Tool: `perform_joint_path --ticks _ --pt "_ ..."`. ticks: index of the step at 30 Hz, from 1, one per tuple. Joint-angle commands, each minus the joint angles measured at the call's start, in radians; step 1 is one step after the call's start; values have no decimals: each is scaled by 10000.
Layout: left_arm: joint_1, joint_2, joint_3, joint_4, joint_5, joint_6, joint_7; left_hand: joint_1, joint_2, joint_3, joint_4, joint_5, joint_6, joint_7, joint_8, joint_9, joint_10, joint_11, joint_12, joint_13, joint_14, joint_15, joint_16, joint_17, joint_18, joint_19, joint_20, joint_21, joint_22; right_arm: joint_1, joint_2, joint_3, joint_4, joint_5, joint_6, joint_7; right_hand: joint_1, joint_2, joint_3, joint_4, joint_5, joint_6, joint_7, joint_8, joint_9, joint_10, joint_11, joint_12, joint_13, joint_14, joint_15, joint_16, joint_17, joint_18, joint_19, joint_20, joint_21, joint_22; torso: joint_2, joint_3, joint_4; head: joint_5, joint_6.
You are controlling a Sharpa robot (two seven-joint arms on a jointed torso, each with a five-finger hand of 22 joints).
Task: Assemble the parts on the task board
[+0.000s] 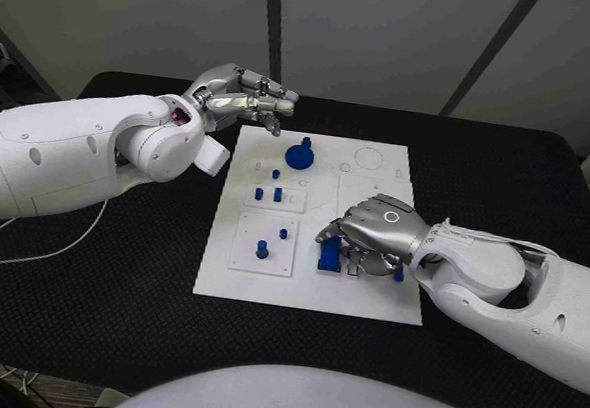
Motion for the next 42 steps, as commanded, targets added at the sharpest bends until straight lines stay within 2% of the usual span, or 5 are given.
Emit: perform_joint_path --ticks 1,14,22,32,42 --pt "12 6 6 6 21 64 34 1 104 -58 5 -11 -44 6 13 -15 -83 8 35 -14 -67 14 51 -15 -117 32 69 -36 -5 7 11 -6 11 -39 162 -57 28 -62 6 -76 -23 -65 -4 -39 -16 -19 -76 -51 -1 1011 -66 34 2592 80 -25 -80 -47 -10 -7 2 4 -8 -7" --pt "12 -1 6 3 21 66 30 1 104 -58 5 -11 -44 6 13 -15 -83 8 35 -14 -67 14 51 -15 -117 32 69 -36 -5 5 -97 -6 140 -190 -44 -86 153 -12 105 -193 86 187 20 32 -59 -16 -78 -31 1 1013 -82 40 2601 79 -23 -107 -51 -3 1 7 -13 -23 5" --pt "11 5 6 -5 21 77 43 10 109 -55 2 -9 -51 7 12 -15 -93 9 40 -14 -70 15 53 -16 -116 32 70 -40 -5 0 -453 -3 491 -32 -1684 51 130 -46 128 -232 188 30 29 -38 -161 53 -84 24 35 1021 -94 58 2632 56 62 -123 27 100 -6 15 -8 -58 25" --pt "-1 -4 5 -7 21 42 81 10 109 -55 2 -9 -51 7 12 -15 -93 9 40 -14 -70 15 53 -16 -116 32 70 -40 -5 10 -1692 6 1085 4393 -3593 -338 -1372 -310 -903 846 40 1031 991 370 -135 186 712 95 37 1002 619 9 2553 -33 209 315 88 213 -35 -12 -26 -203 130" --pt "-5 -58 4 73 21 -86 172 41 115 -50 -14 -9 -21 -15 35 -5 -95 0 60 -12 -80 12 56 -20 -115 30 70 -48 -3 0 -3192 -4 1668 6593 -3061 -2689 -2258 -231 -3113 2076 2252 1979 824 1035 82 399 620 25 -18 936 645 -166 2273 54 208 562 -43 85 -54 -27 -86 -384 266"
